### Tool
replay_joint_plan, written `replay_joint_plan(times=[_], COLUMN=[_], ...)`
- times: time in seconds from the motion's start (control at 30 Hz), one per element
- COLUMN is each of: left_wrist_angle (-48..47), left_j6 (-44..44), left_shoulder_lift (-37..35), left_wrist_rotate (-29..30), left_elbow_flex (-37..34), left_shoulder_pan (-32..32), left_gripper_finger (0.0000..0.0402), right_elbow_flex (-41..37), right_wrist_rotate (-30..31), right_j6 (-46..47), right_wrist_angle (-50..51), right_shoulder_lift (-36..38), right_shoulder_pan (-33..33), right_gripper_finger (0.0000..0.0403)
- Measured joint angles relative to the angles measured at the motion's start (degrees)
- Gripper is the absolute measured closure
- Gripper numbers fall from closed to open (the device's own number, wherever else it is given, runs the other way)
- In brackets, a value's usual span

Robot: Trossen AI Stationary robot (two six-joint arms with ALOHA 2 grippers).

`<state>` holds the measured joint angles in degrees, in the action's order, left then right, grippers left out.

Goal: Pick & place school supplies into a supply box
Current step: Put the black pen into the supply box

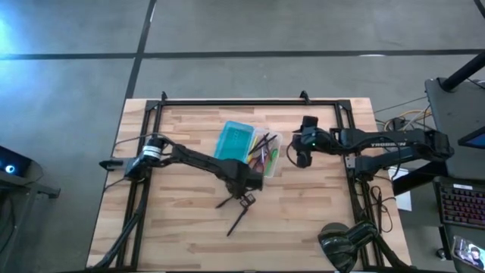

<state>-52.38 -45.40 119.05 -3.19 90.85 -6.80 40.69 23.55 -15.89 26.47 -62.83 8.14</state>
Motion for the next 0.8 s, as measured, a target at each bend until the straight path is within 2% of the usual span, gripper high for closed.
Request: replay_joint_plan(times=[0.17, 0.27, 0.4, 0.47, 0.57, 0.7, 0.8], left_wrist_angle=[4.10, 12.98, 23.01, 24.35, 26.56, 31.78, 28.84], left_j6=[-0.64, -1.01, -0.89, -0.62, -0.07, -2.69, -0.93], left_shoulder_lift=[-11.30, -13.51, -11.82, -10.55, -7.07, -4.00, -4.04], left_wrist_rotate=[1.39, 2.87, 1.76, 0.88, -0.15, -5.83, -6.19], left_elbow_flex=[0.72, 0.77, 0.61, 0.72, 0.66, 0.57, 0.74], left_shoulder_pan=[7.07, 13.03, 20.07, 22.10, 22.60, 22.44, 22.51], left_gripper_finger=[0.0392, 0.0392, 0.0392, 0.0386, 0.0354, 0.0315, 0.0304], right_elbow_flex=[0.00, 0.00, -0.01, -0.14, -0.40, -0.77, -1.02], right_wrist_rotate=[0.69, 0.68, 0.68, 0.66, 0.88, 1.92, 2.08], right_j6=[0.32, 0.82, 2.03, 2.41, 2.50, 2.85, 3.03], right_wrist_angle=[-1.79, -1.87, -1.85, -1.81, -1.51, -1.39, -1.29], right_shoulder_lift=[1.23, 1.73, 1.60, 1.57, 1.57, 1.57, 1.59], right_shoulder_pan=[0.02, 0.02, 0.02, 0.02, 0.07, 0.18, 0.19], right_gripper_finger=[0.0170, 0.0170, 0.0170, 0.0170, 0.0170, 0.0170, 0.0170])
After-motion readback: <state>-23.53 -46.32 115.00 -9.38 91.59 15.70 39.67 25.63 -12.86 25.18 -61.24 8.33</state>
